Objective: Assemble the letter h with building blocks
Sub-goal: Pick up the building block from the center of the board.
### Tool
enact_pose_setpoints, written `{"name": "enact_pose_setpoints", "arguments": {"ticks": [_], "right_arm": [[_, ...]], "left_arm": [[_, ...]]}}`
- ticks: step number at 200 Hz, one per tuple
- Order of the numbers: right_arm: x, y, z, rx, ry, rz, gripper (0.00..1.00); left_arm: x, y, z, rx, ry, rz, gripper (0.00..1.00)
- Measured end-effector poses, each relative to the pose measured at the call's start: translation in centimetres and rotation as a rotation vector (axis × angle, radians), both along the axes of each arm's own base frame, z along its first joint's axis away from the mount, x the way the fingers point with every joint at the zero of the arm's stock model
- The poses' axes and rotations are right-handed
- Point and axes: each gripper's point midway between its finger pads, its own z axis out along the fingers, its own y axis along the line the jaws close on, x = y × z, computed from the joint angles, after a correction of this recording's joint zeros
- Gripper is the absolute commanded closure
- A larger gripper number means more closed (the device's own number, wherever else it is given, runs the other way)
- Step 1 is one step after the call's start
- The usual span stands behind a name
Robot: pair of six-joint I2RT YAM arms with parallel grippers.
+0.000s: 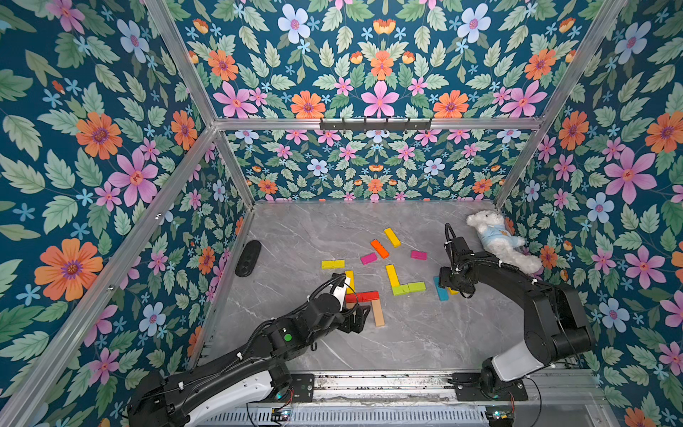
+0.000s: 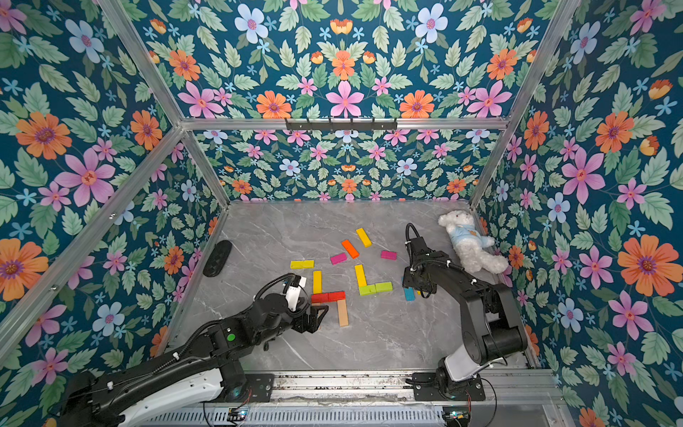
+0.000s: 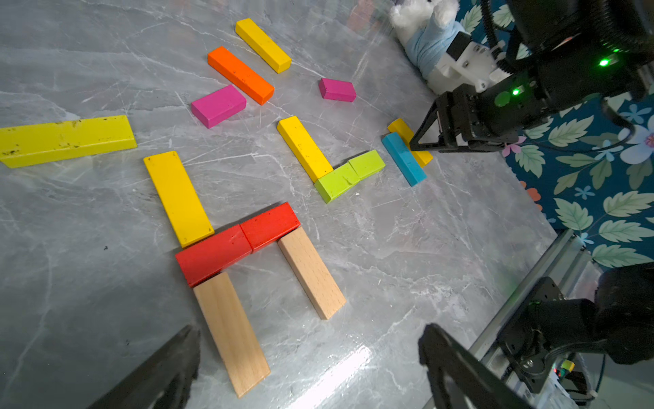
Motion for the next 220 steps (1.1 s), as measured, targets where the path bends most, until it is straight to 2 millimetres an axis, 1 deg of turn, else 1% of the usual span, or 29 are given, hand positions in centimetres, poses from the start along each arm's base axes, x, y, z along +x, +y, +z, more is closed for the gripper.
{"name": "enact_pose_setpoints", "arguments": {"ticks": [21, 67, 109, 153, 175, 200, 214, 220], "right_arm": [[0.2, -0.3, -0.3, -0.013, 0.005, -0.008, 0.33], [0.7, -1.3, 0.0, -0.014, -0.021, -0.041, 0.38], [0.8, -0.9, -0.8, 0.005, -0.006, -0.034, 0.39], [1.0, -1.2, -1.4, 0.005, 0.013, -0.045, 0.45], [1.5, -1.5, -1.3, 0.006, 0.009, -0.056, 0.46], [2.0, -1.5, -2.3, 0.003, 0.037, -0.059, 0.48], [2.0, -1.5, -2.3, 0.002, 0.049, -0.061, 0.49], [2.3, -1.5, -2.3, 0.004, 0.047, -0.062, 0.51]], "left_arm": [[0.0, 0.0, 0.2, -0.008, -0.002, 0.002, 0.01], [0.0, 0.1, 0.2, -0.01, 0.001, 0.004, 0.01], [0.0, 0.1, 0.0, -0.006, 0.003, 0.005, 0.01], [0.0, 0.2, 0.0, -0.001, 0.004, 0.007, 0.01], [-0.1, 0.3, -0.1, 0.002, 0.006, 0.008, 0.01], [-0.1, 0.2, -0.1, 0.004, 0.006, 0.008, 0.01], [-0.1, 0.3, -0.1, 0.005, 0.007, 0.008, 0.01], [-0.1, 0.3, -0.1, 0.006, 0.007, 0.008, 0.01]]}}
